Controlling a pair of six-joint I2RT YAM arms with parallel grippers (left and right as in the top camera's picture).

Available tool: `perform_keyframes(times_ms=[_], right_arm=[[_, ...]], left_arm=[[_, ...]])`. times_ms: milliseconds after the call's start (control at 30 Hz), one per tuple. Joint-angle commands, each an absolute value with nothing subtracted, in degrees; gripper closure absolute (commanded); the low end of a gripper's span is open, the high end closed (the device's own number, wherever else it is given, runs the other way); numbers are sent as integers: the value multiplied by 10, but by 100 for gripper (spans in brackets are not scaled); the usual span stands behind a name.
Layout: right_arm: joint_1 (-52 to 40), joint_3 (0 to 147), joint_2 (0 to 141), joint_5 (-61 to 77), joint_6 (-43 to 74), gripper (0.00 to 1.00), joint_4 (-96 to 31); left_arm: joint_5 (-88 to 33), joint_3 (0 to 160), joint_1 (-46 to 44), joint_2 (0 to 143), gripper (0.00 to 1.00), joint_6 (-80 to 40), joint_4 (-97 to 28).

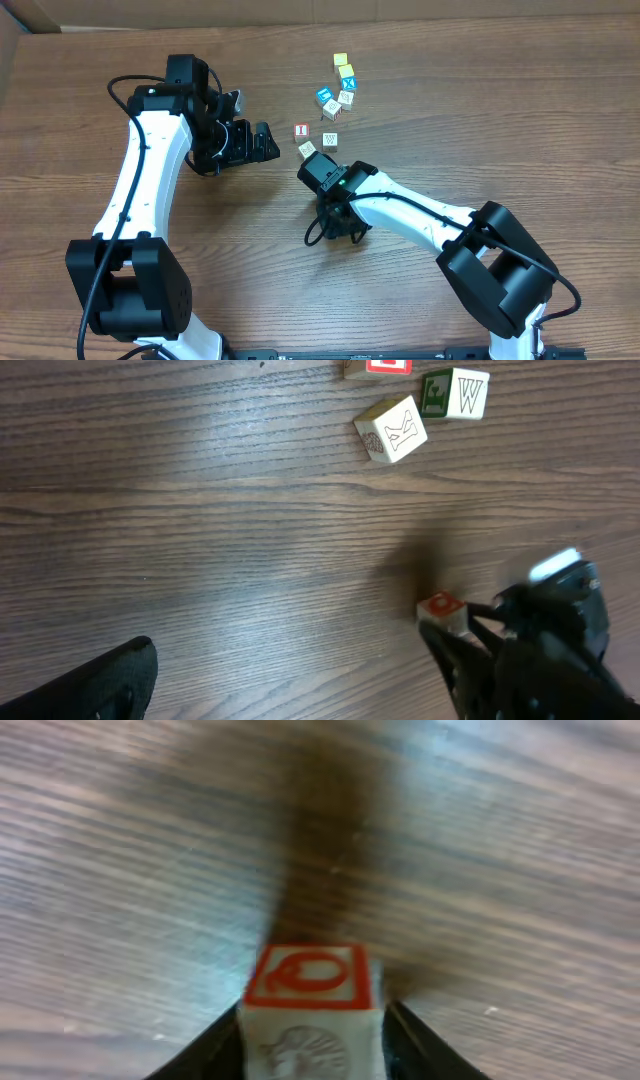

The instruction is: Flip 4 blocks

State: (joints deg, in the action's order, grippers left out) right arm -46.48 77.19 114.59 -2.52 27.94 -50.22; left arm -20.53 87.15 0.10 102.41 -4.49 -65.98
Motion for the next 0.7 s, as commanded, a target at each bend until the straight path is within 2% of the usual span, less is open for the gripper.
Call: perform_keyframes(times_ms=[0,200,267,667], right_arm=[[-455,774,1126,-81,287,59,-507],[-424,774,1126,-81,291,60,-512],[-414,774,1125,-81,292,65,-524],[-391,776,1122,-81,300,65,-567]], left_arm=[[-201,883,4,1032,0,-53,-659],[-201,883,4,1032,0,-53,-659],[-201,883,4,1032,0,-53,-659],[-201,883,4,1032,0,-53,-659]])
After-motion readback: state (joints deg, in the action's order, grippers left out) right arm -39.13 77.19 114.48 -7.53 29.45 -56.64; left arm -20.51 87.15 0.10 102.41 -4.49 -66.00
